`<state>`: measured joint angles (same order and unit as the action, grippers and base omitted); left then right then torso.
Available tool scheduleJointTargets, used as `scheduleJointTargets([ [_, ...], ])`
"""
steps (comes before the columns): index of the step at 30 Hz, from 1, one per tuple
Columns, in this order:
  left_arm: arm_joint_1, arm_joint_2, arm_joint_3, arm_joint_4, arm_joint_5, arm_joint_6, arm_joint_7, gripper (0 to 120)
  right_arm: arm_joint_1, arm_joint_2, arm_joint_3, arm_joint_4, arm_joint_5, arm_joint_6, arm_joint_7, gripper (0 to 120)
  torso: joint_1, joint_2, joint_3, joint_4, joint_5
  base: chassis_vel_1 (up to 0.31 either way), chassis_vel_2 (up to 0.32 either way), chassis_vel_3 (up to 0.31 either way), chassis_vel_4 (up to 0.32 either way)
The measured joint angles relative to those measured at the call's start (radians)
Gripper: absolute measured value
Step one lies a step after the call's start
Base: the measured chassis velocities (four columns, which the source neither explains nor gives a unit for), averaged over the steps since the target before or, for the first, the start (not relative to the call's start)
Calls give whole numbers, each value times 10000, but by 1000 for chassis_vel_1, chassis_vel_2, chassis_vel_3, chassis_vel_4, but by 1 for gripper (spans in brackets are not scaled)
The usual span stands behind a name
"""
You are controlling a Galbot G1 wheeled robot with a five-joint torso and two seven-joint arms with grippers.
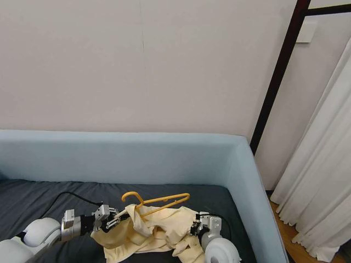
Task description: Pick up the clothes from the sofa and hang them on the clothes hanger.
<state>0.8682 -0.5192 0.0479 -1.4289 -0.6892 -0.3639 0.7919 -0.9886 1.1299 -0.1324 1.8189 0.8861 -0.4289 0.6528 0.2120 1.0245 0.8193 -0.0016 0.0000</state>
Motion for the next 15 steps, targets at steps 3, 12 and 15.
scheduleJointTargets([
  [3, -172, 140, -84, -57, -23, -153, 154, 1, 73, -450, 79, 483, -490, 444, -449, 0, 1, 0, 0, -1, 0, 0, 0, 0, 0],
  [12, -405, 627, -321, -263, 328, -596, 806, 1, 312, -1498, 455, 1543, -467, 1105, -1635, 0, 0, 0, 0, 1, 2, 0, 0, 0, 0],
  [15, -500, 712, -453, -91, 572, -839, 1017, 1, 302, -2014, 633, 1822, -459, 1443, -2091, 0, 0, 0, 0, 0, 0, 0, 0, 0, 0],
])
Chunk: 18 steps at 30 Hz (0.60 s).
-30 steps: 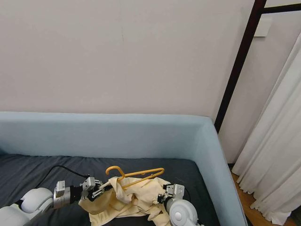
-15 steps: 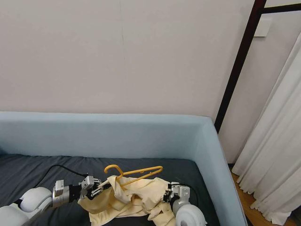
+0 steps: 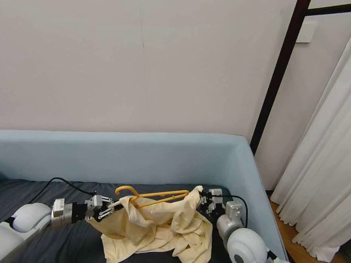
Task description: Pick up the clothes from the sofa and hang them on the clothes hanger.
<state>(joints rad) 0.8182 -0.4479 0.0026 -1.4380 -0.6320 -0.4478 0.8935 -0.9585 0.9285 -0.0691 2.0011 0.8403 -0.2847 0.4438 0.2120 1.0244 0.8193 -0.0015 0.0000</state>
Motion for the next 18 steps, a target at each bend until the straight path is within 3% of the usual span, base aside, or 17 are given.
scheduleJointTargets([
  [11, -307, 7, -514, 237, 1564, -683, 579, 1, 49, -540, 437, 451, 549, 53, 111, 0, 0, 0, 0, -1, 1, 0, 0, 0, 0],
  [18, -343, -101, -521, 92, 2603, -709, 205, 1, 37, -863, 513, 1037, 802, 257, -357, 0, 0, 1, 0, 0, 0, 0, 0, 0, 0],
])
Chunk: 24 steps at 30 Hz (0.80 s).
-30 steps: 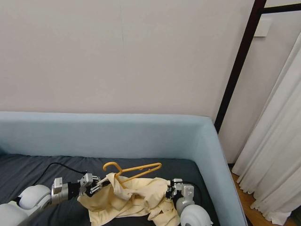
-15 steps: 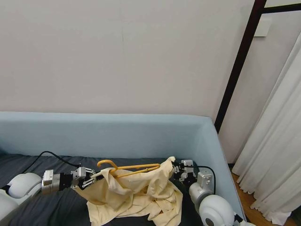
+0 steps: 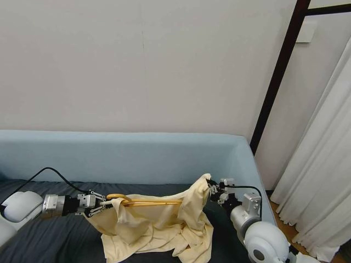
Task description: Pick up the clothes from the sofa and hang them on the clothes hanger.
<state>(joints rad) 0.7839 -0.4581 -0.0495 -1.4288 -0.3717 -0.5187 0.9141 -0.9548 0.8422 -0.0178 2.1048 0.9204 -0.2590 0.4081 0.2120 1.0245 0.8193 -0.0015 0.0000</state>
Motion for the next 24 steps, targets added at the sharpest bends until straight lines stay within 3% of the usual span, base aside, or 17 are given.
scheduleJointTargets([
  [9, -99, -393, 215, 26, 1118, 357, -830, 1, 100, -331, -10, 701, 583, 104, -298, 0, 1, -1, 0, 1, -1, 0, 0, 0, 0],
  [24, -223, -581, 373, 18, 1097, 508, -1179, 1, 74, -503, -135, 1127, 693, 213, -1214, 0, 0, -1, 0, 2, -2, 0, 0, 0, 0],
])
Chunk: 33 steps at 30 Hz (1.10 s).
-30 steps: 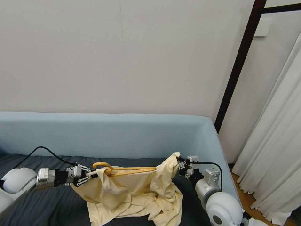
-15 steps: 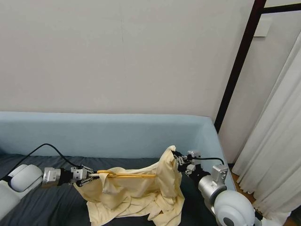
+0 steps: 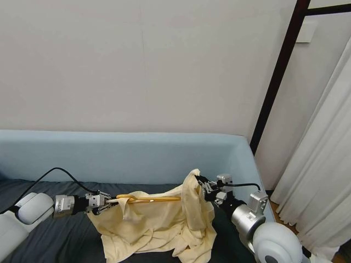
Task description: Pick up the clothes from the sofa and hang them on the clothes hanger.
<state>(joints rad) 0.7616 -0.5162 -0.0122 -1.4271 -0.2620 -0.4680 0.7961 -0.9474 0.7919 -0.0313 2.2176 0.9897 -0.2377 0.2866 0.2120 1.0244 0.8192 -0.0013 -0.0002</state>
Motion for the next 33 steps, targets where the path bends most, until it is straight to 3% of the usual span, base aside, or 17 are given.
scheduleJointTargets([
  [12, -186, -226, 565, -502, -1062, 354, 31, 1, 86, -82, -400, -248, -514, -28, -375, 0, 0, 0, 0, -1, 3, 0, 0, 0, 0],
  [23, -863, -615, 1299, -444, -1642, 769, 29, 1, -51, -451, -566, 180, -1322, 207, -1313, 0, 0, 0, 0, -3, 2, 0, 0, 0, 0],
  [28, -1434, -857, 1893, -313, -2209, 1106, -65, 1, -123, -785, -639, 407, -2070, 416, -1801, 0, 0, 0, 0, -3, 0, 0, 0, 0, 0],
  [33, -2359, -818, 3143, -422, -3492, 1502, -66, 1, 151, -1018, -715, 148, -2665, 685, -2012, 0, 0, 0, 0, -3, 1, 0, 0, 0, 0],
])
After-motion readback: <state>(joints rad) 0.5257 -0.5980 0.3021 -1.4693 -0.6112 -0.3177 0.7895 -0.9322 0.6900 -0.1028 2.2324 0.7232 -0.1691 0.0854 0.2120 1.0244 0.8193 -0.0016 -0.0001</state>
